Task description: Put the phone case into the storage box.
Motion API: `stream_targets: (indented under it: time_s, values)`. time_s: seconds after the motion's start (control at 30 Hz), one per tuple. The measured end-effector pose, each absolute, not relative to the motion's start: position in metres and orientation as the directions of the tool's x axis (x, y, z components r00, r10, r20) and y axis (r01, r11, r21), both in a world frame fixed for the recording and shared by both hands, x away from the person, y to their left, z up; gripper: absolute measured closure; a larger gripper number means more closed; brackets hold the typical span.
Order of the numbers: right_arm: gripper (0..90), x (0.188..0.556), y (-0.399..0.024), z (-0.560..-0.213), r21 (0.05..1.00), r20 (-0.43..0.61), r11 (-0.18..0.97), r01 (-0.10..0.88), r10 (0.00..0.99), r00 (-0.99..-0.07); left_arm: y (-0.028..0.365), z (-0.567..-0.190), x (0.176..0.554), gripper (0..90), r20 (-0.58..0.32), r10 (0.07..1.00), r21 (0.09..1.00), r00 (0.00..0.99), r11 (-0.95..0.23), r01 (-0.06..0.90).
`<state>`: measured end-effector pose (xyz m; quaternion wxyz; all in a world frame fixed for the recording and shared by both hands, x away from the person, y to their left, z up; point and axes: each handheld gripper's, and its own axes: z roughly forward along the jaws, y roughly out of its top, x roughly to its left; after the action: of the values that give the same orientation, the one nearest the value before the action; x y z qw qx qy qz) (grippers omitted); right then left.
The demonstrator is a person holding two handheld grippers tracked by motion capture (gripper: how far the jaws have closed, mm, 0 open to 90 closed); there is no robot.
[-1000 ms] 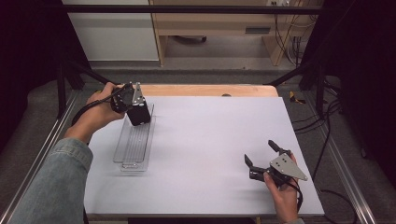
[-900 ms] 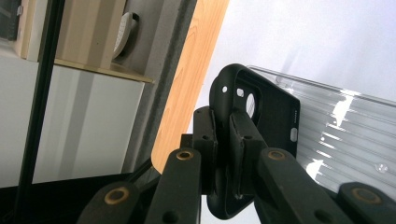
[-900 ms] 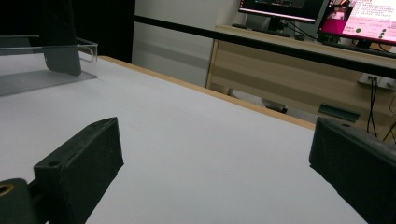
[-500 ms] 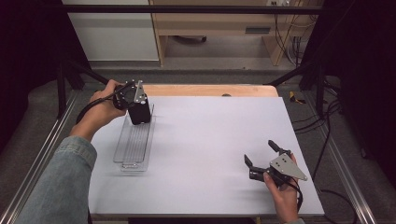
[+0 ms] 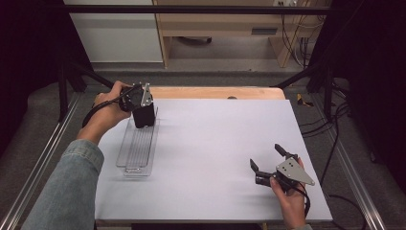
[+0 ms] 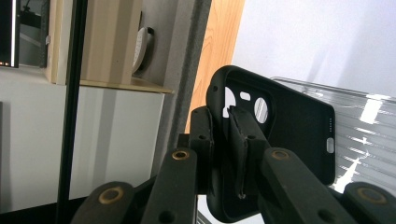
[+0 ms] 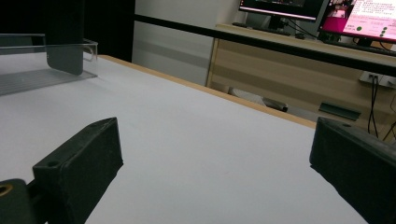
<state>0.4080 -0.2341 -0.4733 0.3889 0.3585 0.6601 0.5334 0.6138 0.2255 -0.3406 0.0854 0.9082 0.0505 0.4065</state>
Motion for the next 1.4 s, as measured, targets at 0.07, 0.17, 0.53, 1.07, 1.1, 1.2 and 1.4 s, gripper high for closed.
stream_targets:
  time_s: [0.07, 0.17, 0.53, 1.07, 1.1, 1.2, 1.4]
  values:
    - [2.6, 0.408, -0.234, -0.473, 0.983, -0.131, 0.174, 0.058, 0.888, -0.442, 0.226, -0.341, 0.614, 79.4, 0.735, 0.158, 0.186, 0.659, -0.982, 0.027]
    - [2.6, 0.408, -0.234, -0.474, 0.983, -0.131, 0.175, 0.060, 0.888, -0.442, 0.226, -0.342, 0.615, 78.2, 0.737, 0.152, 0.184, 0.659, -0.983, 0.021]
    - [2.6, 0.407, -0.235, -0.474, 0.983, -0.127, 0.172, 0.064, 0.889, -0.440, 0.226, -0.345, 0.619, 63.5, 0.750, 0.208, 0.218, 0.628, -0.974, 0.062]
    - [2.6, 0.407, -0.234, -0.474, 0.983, -0.128, 0.171, 0.060, 0.888, -0.441, 0.235, -0.339, 0.614, 31.5, 0.679, 0.474, 0.455, 0.561, -0.871, 0.186]
    - [2.6, 0.407, -0.234, -0.474, 0.983, -0.129, 0.172, 0.060, 0.888, -0.442, 0.234, -0.339, 0.614, 30.2, 0.672, 0.481, 0.460, 0.563, -0.867, 0.191]
    - [2.6, 0.407, -0.234, -0.474, 0.983, -0.127, 0.171, 0.061, 0.889, -0.441, 0.232, -0.341, 0.611, 26.6, 0.648, 0.510, 0.490, 0.566, -0.848, 0.202]
    - [2.5, 0.407, -0.234, -0.473, 0.983, -0.127, 0.171, 0.061, 0.888, -0.442, 0.226, -0.348, 0.607, 23.1, 0.635, 0.521, 0.500, 0.570, -0.840, 0.212]
